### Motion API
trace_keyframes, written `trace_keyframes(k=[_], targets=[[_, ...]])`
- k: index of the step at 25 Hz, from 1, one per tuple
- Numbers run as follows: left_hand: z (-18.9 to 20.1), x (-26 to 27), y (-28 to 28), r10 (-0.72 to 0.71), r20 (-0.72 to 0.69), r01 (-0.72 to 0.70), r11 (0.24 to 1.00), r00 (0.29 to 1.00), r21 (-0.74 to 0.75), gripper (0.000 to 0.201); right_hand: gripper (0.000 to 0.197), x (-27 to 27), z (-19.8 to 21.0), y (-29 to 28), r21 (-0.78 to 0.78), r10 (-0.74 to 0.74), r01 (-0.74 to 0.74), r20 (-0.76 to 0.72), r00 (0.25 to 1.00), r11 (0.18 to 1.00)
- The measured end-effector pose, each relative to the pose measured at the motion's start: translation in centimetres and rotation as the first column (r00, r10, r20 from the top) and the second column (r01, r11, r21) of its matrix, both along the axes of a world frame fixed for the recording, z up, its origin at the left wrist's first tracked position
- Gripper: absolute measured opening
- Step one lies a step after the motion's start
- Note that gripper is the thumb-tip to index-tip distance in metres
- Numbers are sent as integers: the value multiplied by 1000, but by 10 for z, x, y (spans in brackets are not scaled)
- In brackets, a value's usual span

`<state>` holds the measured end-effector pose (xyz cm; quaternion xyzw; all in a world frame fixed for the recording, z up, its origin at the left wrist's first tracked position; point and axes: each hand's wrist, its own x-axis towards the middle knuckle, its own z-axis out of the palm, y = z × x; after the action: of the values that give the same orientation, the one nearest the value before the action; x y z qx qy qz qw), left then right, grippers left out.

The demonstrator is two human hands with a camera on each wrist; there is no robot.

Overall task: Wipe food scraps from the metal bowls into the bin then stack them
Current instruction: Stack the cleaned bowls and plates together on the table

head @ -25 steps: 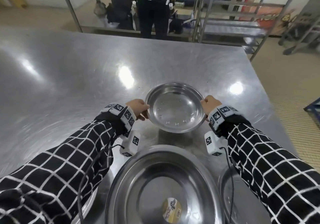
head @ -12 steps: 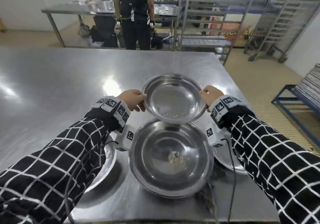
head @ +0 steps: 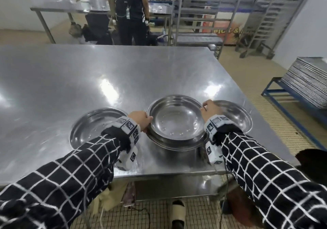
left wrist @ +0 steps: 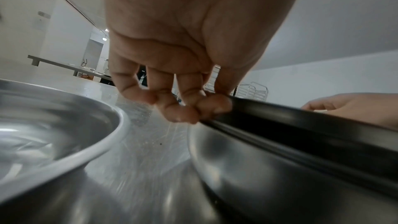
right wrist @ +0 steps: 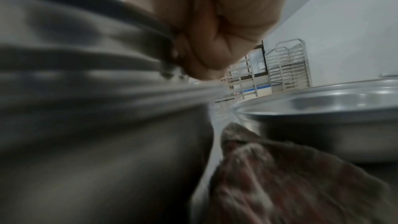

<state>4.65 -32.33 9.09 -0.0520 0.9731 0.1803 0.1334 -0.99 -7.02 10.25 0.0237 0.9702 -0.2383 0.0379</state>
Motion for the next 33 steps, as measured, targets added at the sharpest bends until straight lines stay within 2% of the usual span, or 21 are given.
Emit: trace_keyframes(k=[3, 7, 10, 12, 14, 17, 20, 24, 27, 28, 30, 31, 33], targets=[[-6, 9, 1, 3, -17, -4, 999, 1000, -52, 39, 24, 15, -16, -3, 102, -7, 13, -64, 998, 995], [-6, 15, 1, 16, -26, -20, 984, 1000, -176, 38, 29, 20, -18, -5, 355, 77, -58, -41, 996, 933], [-7, 18, -1, 12, -35, -19, 977, 999, -214, 35, 26, 18, -14, -4, 413, 101, -91, -4, 995, 906], [-5, 21, -9, 26, -33, -31, 989, 999, -142, 35, 21, 15, -8, -6, 319, 129, -116, -18, 992, 941], [-3, 26, -25, 77, -55, -81, 994, 995, -73, 36, 17, 9, 6, -18, 141, 194, -188, -27, 981, 972], [0, 40, -62, 179, -154, -189, 980, 972, -52, 34, 17, -6, 27, -54, -79, 324, -327, -46, 945, 942], [8, 61, -99, 320, -89, -325, 944, 943, -53, 36, 13, -24, 35, -106, -59, 497, -497, -16, 868, 866], [3, 87, -145, 499, 26, -493, 862, 866, -116, 42, 14, -40, 19, -189, -50, 661, -660, 68, 747, 750], [-10, 104, -162, 602, 125, -590, 798, 789, -118, 44, 21, -46, -3, -230, 129, 686, -712, 197, 700, 690], [-16, 109, -164, 626, 166, -617, 779, 762, -108, 46, 21, -49, -12, -238, 229, 693, -736, 247, 677, 637], [-33, 119, -167, 659, 243, -669, 741, 712, -48, 51, 25, -55, -30, -247, 405, 720, -794, 358, 594, 453], [-40, 122, -166, 675, 270, -699, 715, 686, -11, 50, 30, -59, -38, -251, 446, 718, -806, 401, 569, 390], [-51, 126, -166, 701, 294, -748, 659, 649, 80, 43, 40, -66, -49, -257, 418, 710, -835, 458, 535, 359]])
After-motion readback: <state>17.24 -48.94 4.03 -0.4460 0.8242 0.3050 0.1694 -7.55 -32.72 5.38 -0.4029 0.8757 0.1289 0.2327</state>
